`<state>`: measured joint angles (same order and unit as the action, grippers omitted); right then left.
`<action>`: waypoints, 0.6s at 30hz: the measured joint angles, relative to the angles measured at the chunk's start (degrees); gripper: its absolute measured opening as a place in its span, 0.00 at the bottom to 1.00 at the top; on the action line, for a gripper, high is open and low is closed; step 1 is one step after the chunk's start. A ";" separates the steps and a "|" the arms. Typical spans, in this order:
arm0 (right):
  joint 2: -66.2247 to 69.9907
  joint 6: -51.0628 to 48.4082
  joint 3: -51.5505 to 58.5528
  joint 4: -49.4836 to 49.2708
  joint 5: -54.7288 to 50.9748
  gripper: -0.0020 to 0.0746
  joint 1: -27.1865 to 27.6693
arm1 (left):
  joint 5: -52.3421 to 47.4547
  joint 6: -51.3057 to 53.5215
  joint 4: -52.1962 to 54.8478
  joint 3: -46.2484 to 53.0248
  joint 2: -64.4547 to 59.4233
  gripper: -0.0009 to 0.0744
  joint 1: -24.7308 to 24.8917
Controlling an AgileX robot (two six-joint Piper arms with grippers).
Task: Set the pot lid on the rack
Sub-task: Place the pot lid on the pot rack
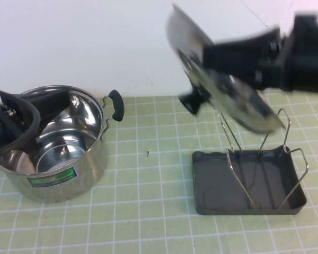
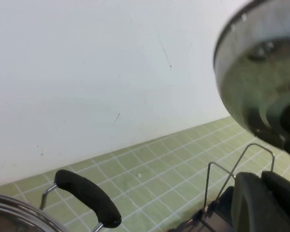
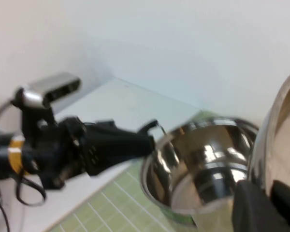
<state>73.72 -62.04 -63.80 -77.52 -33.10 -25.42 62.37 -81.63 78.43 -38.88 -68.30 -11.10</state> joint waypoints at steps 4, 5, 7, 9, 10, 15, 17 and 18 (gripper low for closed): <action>-1.81 -0.36 8.31 -1.43 5.89 0.06 0.00 | -0.36 0.22 0.00 0.00 0.00 0.01 0.00; -1.81 -1.16 9.82 -2.07 7.60 0.06 0.00 | -0.58 0.22 0.00 0.00 0.00 0.01 0.00; -1.81 -3.57 12.98 -4.91 11.47 0.06 0.00 | -0.92 0.22 0.14 0.00 0.00 0.01 0.00; -1.81 -6.81 14.86 -8.90 14.02 0.06 0.00 | -1.06 0.22 0.27 0.00 0.00 0.01 0.00; -1.60 -8.78 15.49 -11.26 14.57 0.06 0.00 | -1.06 0.22 0.38 0.00 0.00 0.01 0.00; -1.48 -17.54 16.24 -19.00 15.77 0.06 0.00 | -1.06 -0.02 0.45 0.00 0.00 0.01 0.00; -1.48 -19.42 16.24 -19.90 16.16 0.06 0.00 | -1.06 -0.12 0.54 0.00 0.00 0.01 0.00; -1.48 -20.00 16.24 -20.26 16.29 0.06 0.00 | -0.95 -0.21 0.54 0.00 0.00 0.01 0.00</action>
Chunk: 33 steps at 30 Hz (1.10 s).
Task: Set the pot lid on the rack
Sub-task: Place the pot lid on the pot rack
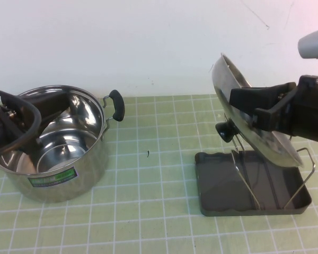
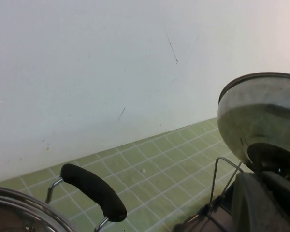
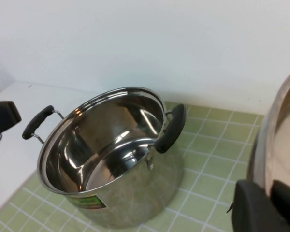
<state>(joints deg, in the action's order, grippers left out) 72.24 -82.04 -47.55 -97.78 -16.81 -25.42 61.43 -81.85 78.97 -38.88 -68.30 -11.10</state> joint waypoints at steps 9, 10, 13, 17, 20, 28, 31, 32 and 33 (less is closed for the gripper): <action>1.18 -0.85 0.52 -0.25 -1.49 0.12 0.00 | 1.61 -0.50 1.74 0.00 0.00 0.01 0.00; 1.70 -0.85 0.52 -0.25 -1.75 0.12 0.00 | 1.61 -0.79 1.97 0.00 0.00 0.01 0.00; 3.09 -0.85 0.65 -0.25 -1.97 0.14 0.00 | 1.61 -1.05 2.81 0.00 0.00 0.01 0.00; 3.50 -0.85 0.65 -0.25 -2.12 0.20 0.00 | 1.61 -1.26 3.22 0.00 0.00 0.01 0.00; 3.50 -1.16 0.65 -0.29 -2.68 0.28 0.00 | 1.69 -1.26 3.62 0.00 0.00 0.01 0.00; 0.23 -4.80 0.65 0.37 -4.08 0.35 0.00 | -6.45 -1.26 4.05 0.00 0.89 0.01 0.00; -3.58 -6.68 0.65 2.64 -0.52 0.31 0.00 | -11.36 -1.33 5.85 0.00 4.61 0.01 0.00; -5.27 -6.96 0.65 4.11 1.05 0.30 0.00 | -12.86 -1.60 7.00 0.00 6.03 0.01 0.00; -6.70 -6.96 0.65 5.36 2.31 0.28 0.00 | -14.86 -2.33 8.53 0.00 7.96 0.01 0.00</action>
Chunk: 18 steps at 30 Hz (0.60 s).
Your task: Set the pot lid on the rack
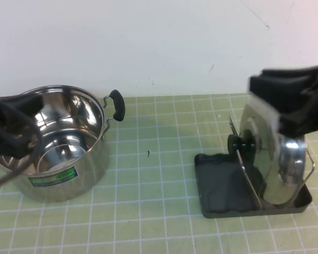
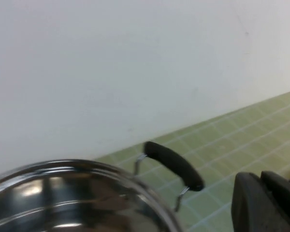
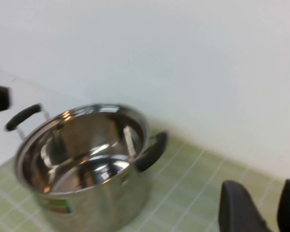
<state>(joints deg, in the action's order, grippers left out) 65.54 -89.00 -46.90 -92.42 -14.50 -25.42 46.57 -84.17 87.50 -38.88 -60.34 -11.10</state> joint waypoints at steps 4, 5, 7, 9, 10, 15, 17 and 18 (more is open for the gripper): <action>-8.32 0.36 0.00 6.54 1.34 0.21 0.00 | -6.58 -7.15 9.94 0.11 8.37 0.01 0.00; -10.20 0.61 0.04 7.63 1.34 0.18 0.00 | -7.72 -8.13 11.17 0.65 10.09 0.01 -0.12; -15.29 0.75 0.69 10.46 1.34 0.14 0.00 | -10.04 -9.45 12.83 2.37 14.03 0.01 -0.19; -20.21 0.75 2.42 13.01 1.47 0.11 0.00 | -12.14 -10.15 13.69 5.04 18.75 0.01 -0.24; -22.99 0.75 3.72 14.12 1.71 0.10 0.00 | -12.87 -10.76 13.67 6.49 21.33 0.01 -0.24; -36.32 3.70 11.78 15.84 1.58 0.07 0.00 | -13.98 -13.84 14.02 13.23 33.24 0.01 -0.24; -41.27 5.95 15.54 16.11 -0.05 0.07 0.00 | -14.36 -14.70 14.02 15.38 37.59 0.01 -0.24; -43.08 6.50 17.30 16.22 -1.17 0.07 0.00 | -14.77 -15.29 14.02 16.49 39.93 0.01 -0.24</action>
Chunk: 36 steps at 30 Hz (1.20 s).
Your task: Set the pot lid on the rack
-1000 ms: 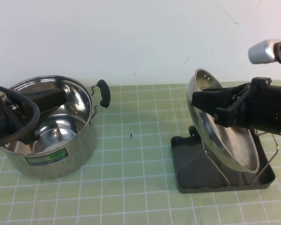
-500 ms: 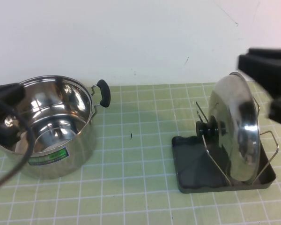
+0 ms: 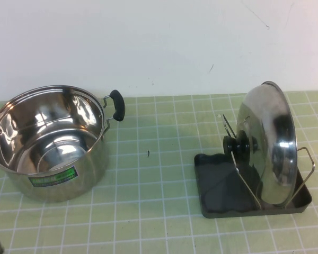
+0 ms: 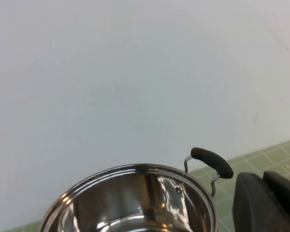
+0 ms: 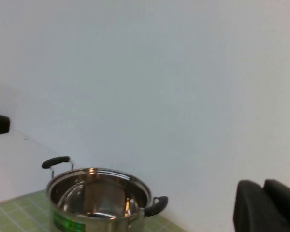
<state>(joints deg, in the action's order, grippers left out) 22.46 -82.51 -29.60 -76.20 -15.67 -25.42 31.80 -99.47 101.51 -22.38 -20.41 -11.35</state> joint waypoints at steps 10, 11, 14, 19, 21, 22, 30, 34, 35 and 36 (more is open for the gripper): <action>-9.64 0.67 10.51 0.71 -2.93 0.07 0.00 | 3.17 -2.78 0.00 10.56 13.86 0.01 0.00; -9.64 0.67 11.04 0.71 -3.13 0.07 0.00 | 5.84 -3.22 0.00 11.69 14.14 0.01 0.00; -9.64 0.76 11.74 0.71 -3.27 0.07 0.00 | 14.27 -3.63 0.25 14.45 14.40 0.01 0.00; -9.64 0.76 11.74 0.71 -3.27 0.07 0.00 | 25.65 -3.88 1.00 17.35 14.51 0.01 0.00; -9.64 0.76 11.74 0.71 -3.27 0.07 0.00 | 24.48 -3.88 0.85 17.98 14.90 0.01 0.29; -9.64 0.76 11.74 0.71 -3.27 0.07 0.00 | 22.46 -3.99 0.42 18.23 15.25 0.01 0.86; -9.64 0.76 11.74 0.71 -3.27 0.07 0.00 | -5.19 -7.03 -12.65 18.47 15.54 0.01 3.83; -9.64 0.76 11.83 0.71 -3.27 0.07 0.00 | -17.38 -10.45 -18.96 18.47 15.54 0.01 3.83; -9.64 0.76 11.83 1.47 -3.27 0.07 0.00 | -19.82 -10.92 -19.51 18.47 15.54 0.01 3.83; -10.01 0.76 11.86 3.70 -3.27 0.07 0.00 | -21.60 -11.25 -19.94 18.47 15.54 0.01 3.83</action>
<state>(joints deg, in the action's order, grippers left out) 12.45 -81.74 -17.74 -72.50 -18.94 -25.42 10.20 -110.72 81.58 -3.92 -4.87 -7.52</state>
